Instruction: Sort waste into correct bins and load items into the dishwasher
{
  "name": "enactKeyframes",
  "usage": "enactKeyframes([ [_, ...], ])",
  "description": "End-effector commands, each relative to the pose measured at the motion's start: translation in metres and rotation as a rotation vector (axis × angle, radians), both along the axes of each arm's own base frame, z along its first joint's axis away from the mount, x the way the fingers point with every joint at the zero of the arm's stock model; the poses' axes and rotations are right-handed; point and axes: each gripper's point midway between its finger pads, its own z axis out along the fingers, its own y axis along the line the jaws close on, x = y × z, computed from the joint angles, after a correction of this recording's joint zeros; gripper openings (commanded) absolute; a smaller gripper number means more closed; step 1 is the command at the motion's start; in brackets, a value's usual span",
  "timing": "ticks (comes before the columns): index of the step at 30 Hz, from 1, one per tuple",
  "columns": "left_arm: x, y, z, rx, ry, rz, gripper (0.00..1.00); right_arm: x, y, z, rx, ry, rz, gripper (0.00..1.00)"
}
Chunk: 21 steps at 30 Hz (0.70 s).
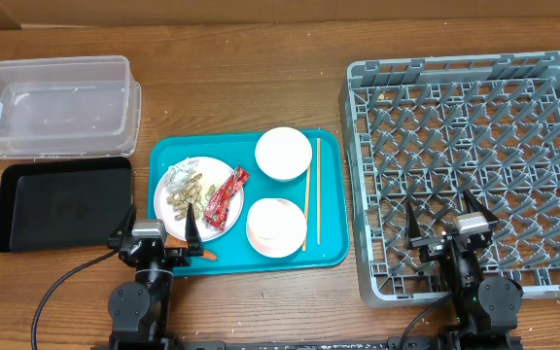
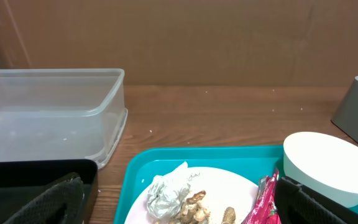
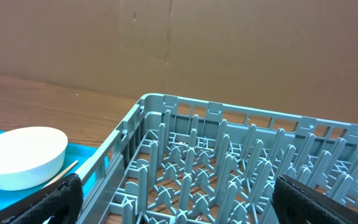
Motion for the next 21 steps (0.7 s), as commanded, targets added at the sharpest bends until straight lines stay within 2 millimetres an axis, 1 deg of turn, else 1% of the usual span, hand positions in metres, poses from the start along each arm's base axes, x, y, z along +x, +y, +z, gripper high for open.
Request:
enactKeyframes([
  [1, -0.0002, 0.0002, 0.0006, 0.014, -0.008, -0.002, 1.00, 0.0002, -0.0006, -0.0015, 0.000, -0.005, -0.003, 1.00],
  [21, -0.0002, 0.0020, 0.0009, 0.026, -0.009, 0.008, 1.00, 0.0001, -0.0001, -0.0016, 0.001, -0.004, 0.000, 1.00],
])
